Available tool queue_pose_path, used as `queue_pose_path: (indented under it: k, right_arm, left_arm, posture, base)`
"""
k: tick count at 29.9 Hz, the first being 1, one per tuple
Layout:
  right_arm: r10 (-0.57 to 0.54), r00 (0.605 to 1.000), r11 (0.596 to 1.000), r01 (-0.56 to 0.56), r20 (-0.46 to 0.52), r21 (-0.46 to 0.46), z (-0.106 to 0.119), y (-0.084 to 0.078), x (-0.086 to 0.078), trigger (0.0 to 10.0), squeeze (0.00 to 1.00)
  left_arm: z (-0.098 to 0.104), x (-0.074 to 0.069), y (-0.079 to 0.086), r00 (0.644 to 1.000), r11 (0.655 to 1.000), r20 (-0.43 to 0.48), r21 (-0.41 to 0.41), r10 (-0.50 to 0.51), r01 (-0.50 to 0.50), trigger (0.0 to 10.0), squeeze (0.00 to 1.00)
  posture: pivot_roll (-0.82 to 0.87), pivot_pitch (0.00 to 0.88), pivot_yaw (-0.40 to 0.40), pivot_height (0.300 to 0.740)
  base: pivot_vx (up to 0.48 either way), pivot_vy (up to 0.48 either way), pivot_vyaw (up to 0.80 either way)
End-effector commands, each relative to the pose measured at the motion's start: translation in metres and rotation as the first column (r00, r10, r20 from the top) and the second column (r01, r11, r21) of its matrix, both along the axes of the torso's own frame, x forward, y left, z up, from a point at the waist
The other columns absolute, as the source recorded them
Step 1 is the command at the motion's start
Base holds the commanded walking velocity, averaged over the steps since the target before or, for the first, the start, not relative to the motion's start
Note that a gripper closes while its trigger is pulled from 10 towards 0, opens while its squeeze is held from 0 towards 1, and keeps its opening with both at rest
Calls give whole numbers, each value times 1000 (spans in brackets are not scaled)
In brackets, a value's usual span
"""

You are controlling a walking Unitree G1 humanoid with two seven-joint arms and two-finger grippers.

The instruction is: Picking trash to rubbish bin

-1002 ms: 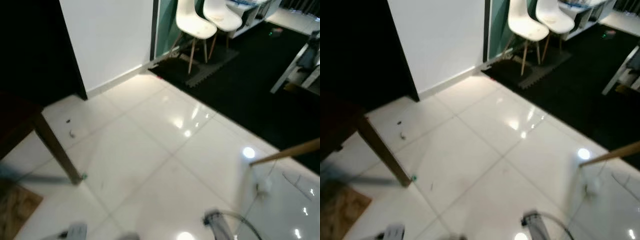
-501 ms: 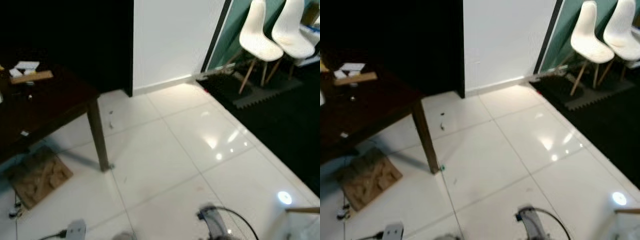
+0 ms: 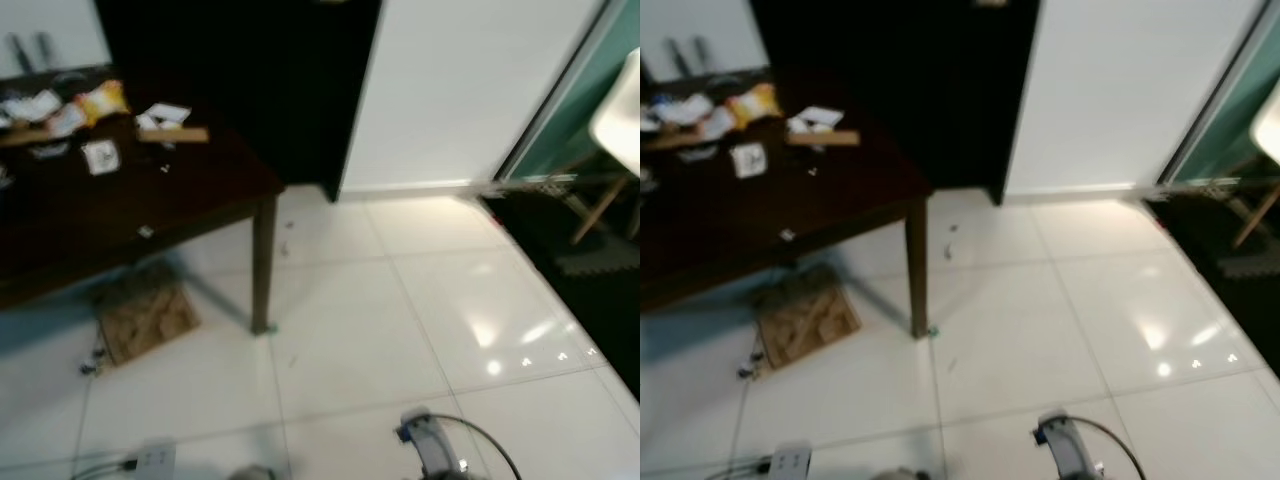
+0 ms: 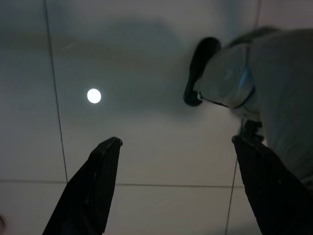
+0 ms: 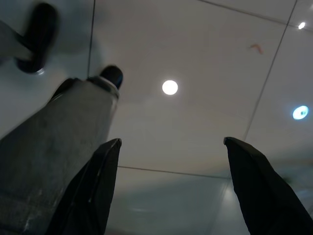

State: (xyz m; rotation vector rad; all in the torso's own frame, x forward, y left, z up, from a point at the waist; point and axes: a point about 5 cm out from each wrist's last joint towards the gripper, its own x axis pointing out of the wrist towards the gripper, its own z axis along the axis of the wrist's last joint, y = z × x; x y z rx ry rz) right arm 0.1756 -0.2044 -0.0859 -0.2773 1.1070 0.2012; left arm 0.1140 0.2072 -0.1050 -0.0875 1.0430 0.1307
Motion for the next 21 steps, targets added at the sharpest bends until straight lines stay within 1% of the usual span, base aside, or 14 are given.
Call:
queue_pose_path:
  k: [1,4,7,12,21]
  right_arm:
    - [7,1000,1000,-7,-18,-3,-2,0,-4,10000,0]
    - [11,1000,1000,-11,-18,-5,-2,0,-4,10000,0]
    - [17,1000,1000,-17,-19,-9,-2,1,-4,10000,0]
    - [23,1000,1000,-23,-18,-11,-2,1,-3,10000,0]
    - [27,1000,1000,-27,-12,-15,-1,0,-2,10000,0]
  left_arm:
    - [-1,0,-7,1000,1000,-7,-12,-19,19,10000,0]
    - [-1,1,-6,1000,1000,-6,-11,-20,20,10000,0]
    - [-1,1,-9,999,999,-8,-32,-37,37,10000,0]
    - [-1,3,-12,999,998,-8,-41,-51,50,10000,0]
    - [-2,4,-19,997,995,-13,-65,-73,72,10000,0]
  posture:
    - [227,103,-104,740]
    - [227,102,-105,740]
    - [226,95,-109,740]
    - [222,88,-106,740]
    - [221,91,-104,740]
  base:
    - [0,0,775]
    - [0,0,763]
    - [0,0,744]
    - [0,0,716]
    - [0,0,602]
